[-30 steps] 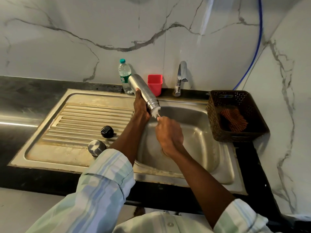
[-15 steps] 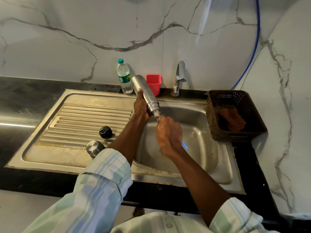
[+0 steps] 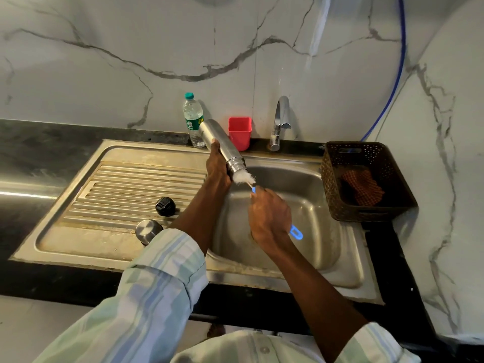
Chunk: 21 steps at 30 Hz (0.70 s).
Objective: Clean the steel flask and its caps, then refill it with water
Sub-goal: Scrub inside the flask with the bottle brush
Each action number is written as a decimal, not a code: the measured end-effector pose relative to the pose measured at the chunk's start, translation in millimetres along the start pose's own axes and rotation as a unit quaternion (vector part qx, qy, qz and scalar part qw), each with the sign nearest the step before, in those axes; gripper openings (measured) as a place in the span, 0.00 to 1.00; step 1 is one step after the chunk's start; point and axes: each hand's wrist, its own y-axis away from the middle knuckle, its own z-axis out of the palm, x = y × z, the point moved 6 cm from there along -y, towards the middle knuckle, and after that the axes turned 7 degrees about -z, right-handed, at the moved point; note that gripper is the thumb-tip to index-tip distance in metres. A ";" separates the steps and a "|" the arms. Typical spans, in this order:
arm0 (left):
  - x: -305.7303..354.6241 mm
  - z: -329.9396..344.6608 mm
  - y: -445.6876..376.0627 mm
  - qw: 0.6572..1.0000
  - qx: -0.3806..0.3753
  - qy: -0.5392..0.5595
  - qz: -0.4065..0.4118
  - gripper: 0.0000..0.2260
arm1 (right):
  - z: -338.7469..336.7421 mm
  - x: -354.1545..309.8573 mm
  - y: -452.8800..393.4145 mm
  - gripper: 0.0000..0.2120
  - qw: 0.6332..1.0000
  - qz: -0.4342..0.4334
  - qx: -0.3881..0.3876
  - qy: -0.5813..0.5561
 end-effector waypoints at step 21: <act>4.4 7.3 2.5 1.000 -0.021 0.011 -0.010 0.28 | 4.0 -4.3 -13.8 0.17 0.989 0.066 -0.045 -0.125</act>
